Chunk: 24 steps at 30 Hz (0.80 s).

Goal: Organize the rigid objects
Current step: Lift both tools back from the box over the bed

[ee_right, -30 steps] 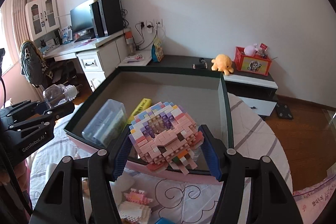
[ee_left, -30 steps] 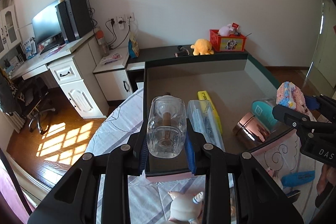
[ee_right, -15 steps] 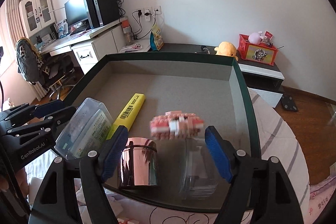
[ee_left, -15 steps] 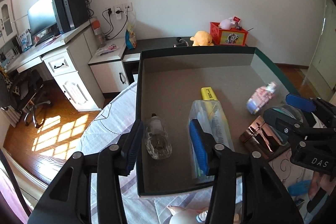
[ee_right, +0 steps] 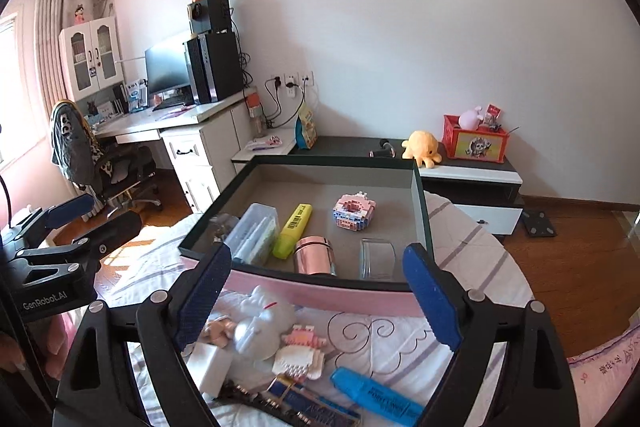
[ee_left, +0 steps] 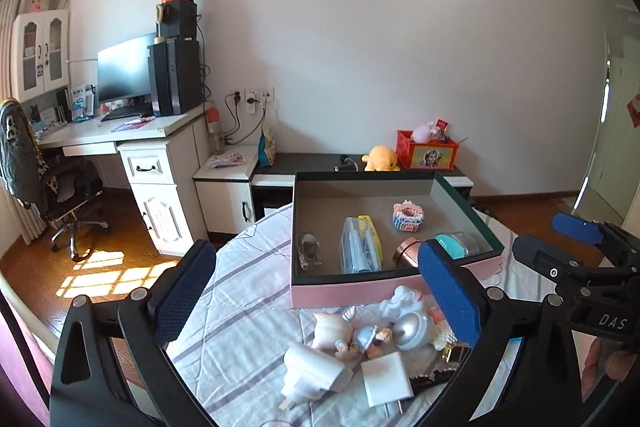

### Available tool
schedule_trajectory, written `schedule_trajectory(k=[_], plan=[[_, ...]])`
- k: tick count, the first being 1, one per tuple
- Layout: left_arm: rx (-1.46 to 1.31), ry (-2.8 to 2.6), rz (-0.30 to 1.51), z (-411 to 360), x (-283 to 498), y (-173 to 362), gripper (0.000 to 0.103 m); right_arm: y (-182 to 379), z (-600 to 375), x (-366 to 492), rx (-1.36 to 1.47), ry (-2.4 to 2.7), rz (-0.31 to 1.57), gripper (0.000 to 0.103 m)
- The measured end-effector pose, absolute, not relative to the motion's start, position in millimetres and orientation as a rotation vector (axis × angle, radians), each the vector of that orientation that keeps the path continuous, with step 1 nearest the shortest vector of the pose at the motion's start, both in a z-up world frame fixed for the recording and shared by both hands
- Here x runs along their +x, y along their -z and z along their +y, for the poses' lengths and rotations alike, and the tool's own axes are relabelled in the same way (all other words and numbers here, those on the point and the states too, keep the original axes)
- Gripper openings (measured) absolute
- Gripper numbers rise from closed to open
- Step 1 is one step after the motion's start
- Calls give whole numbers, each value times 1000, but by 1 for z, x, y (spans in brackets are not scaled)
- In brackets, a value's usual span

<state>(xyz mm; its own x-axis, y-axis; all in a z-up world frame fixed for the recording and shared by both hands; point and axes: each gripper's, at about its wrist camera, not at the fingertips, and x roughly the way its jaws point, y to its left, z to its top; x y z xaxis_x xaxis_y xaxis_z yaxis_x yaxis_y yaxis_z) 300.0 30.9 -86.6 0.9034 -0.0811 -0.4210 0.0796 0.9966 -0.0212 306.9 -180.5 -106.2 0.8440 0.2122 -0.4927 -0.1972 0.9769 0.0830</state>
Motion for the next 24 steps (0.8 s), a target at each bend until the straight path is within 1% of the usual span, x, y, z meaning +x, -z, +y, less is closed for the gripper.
schedule_trajectory(k=[2, 3, 5, 13, 24], plan=[[11, 59, 392, 30, 270, 80, 103, 98, -178, 280, 24, -207, 492, 94], [16, 51, 375, 29, 255, 78, 103, 95, -177, 267, 22, -196, 474, 103], [18, 40, 359, 28, 231, 75, 103, 88, -174, 238, 19, -185, 419, 103], [44, 69, 315, 14, 158, 65, 103, 67, -171, 158, 16, -141, 349, 103], [61, 47, 214, 10, 104, 43, 103, 46, -175, 102, 29, -130, 280, 103]])
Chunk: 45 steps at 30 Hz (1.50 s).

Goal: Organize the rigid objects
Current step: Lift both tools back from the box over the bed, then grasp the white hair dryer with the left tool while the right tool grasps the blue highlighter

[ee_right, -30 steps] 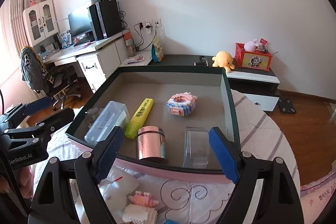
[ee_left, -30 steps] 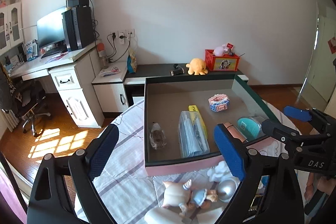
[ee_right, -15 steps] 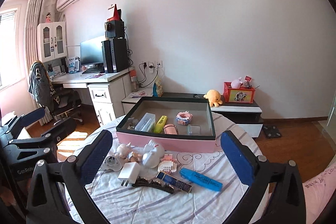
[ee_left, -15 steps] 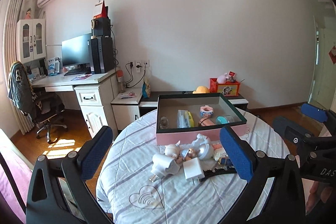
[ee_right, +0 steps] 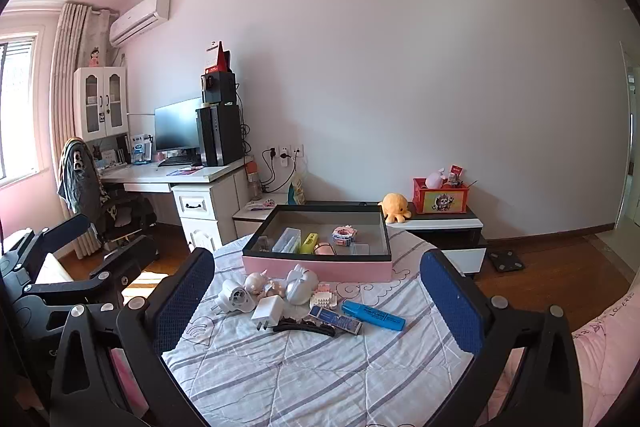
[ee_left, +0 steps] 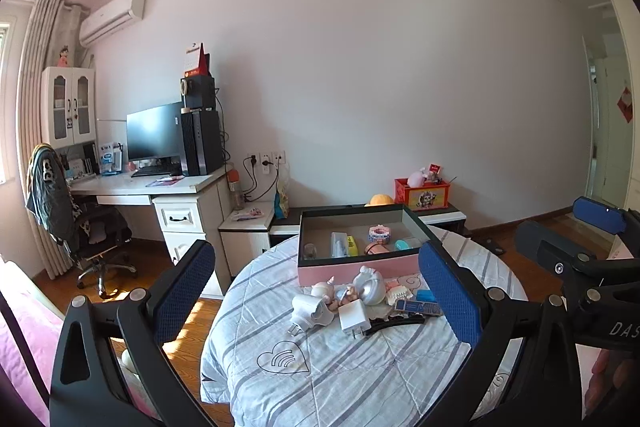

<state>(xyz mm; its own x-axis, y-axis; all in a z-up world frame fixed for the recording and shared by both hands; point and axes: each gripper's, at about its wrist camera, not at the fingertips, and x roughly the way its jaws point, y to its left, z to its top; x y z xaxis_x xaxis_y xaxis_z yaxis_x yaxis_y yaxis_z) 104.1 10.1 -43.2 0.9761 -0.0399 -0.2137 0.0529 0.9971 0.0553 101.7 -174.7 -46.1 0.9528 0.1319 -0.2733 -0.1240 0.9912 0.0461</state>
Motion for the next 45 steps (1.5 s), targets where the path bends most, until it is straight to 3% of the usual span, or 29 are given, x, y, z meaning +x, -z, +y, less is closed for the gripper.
schedule_trajectory(k=[23, 45], plan=[[70, 46, 264, 9, 113, 57, 103, 60, -174, 113, 35, -134, 316, 103], [-29, 63, 695, 47, 260, 179, 103, 168, -215, 218, 99, -67, 624, 103]])
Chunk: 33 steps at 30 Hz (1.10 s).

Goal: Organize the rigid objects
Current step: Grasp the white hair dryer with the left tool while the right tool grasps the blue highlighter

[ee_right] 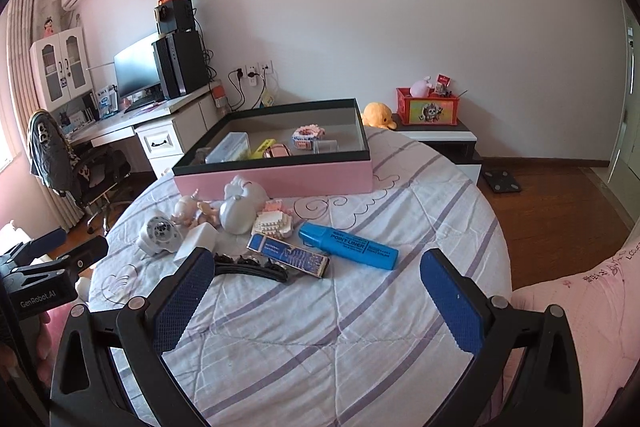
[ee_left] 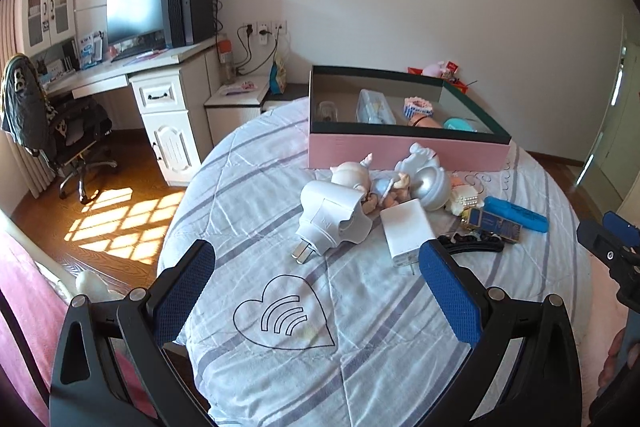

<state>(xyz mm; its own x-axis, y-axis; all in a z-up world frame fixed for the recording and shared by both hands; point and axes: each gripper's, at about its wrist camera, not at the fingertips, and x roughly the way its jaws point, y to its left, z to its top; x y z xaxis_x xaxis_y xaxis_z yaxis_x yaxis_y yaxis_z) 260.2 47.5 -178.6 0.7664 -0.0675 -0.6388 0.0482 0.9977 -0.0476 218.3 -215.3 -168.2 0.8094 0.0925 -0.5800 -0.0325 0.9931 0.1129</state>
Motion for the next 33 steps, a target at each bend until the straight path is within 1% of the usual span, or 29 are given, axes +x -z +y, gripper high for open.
schedule_trajectory(k=[5, 11, 13, 14, 15, 16, 17, 18, 19, 20, 24, 28, 33], plan=[[2, 30, 765, 46, 301, 205, 103, 189, -221, 241, 105, -63, 680, 103], [8, 32, 813, 47, 336, 222, 103, 208, -234, 268, 114, -26, 734, 103], [20, 29, 839, 46, 345, 230, 101, 214, -238, 278, 116, -14, 754, 103], [25, 32, 854, 45, 349, 234, 93, 217, -240, 282, 113, -9, 765, 103], [19, 49, 869, 46, 352, 237, 83, 219, -241, 287, 106, -4, 775, 103], [7, 66, 867, 46, 353, 237, 79, 221, -243, 290, 99, 3, 782, 103], [4, 75, 858, 46, 353, 237, 73, 222, -245, 294, 96, 10, 787, 103], [9, 83, 851, 45, 353, 236, 62, 223, -247, 297, 91, 11, 796, 103], [11, 94, 845, 45, 353, 236, 55, 223, -248, 301, 82, 15, 804, 103], [8, 109, 838, 45, 352, 235, 44, 224, -249, 305, 65, 17, 816, 103], [12, 121, 819, 45, 345, 232, 44, 227, -247, 319, -25, -31, 858, 103], [32, 117, 804, 44, 334, 228, 44, 228, -243, 331, -51, -171, 885, 103], [21, 129, 797, 45, 320, 221, 44, 233, -244, 343, -2, -272, 918, 101]])
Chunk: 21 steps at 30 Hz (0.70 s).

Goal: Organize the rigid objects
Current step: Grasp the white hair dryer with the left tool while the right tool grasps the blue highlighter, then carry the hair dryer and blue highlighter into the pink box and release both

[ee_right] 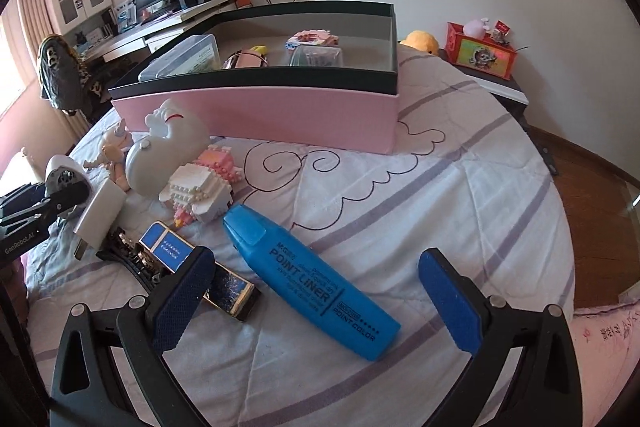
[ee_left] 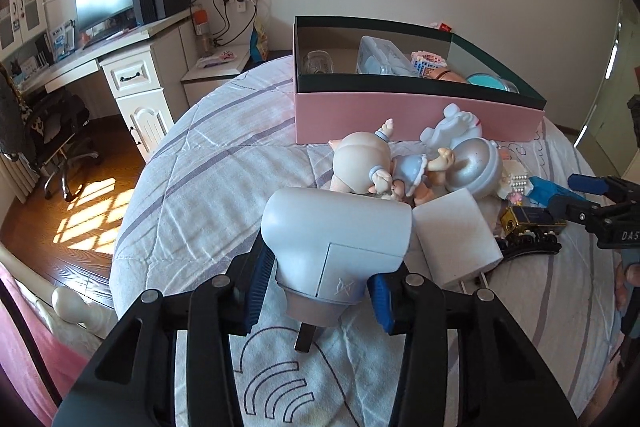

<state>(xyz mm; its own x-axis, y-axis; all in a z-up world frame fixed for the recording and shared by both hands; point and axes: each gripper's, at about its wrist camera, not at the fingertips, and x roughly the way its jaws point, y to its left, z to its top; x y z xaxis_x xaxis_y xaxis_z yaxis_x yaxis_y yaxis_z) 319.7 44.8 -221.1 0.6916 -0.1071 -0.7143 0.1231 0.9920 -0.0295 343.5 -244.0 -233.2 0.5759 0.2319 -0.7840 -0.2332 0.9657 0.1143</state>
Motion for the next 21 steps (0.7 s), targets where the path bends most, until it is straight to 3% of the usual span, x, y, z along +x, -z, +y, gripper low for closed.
schedule_trajectory(k=[6, 9, 11, 13, 15, 21], plan=[[26, 146, 786, 42, 299, 212, 44, 233, -256, 342, 12, -253, 924, 80], [25, 157, 776, 37, 291, 208, 44, 236, -246, 342, -88, -246, 938, 78], [25, 162, 771, 34, 288, 205, 44, 235, -242, 342, -102, -242, 932, 69], [23, 169, 765, 31, 284, 202, 44, 232, -239, 339, -108, -253, 914, 39], [21, 177, 755, 27, 279, 198, 44, 231, -236, 335, -105, -266, 910, 27], [14, 178, 683, 16, 258, 177, 44, 221, -239, 303, -11, -269, 813, 27]])
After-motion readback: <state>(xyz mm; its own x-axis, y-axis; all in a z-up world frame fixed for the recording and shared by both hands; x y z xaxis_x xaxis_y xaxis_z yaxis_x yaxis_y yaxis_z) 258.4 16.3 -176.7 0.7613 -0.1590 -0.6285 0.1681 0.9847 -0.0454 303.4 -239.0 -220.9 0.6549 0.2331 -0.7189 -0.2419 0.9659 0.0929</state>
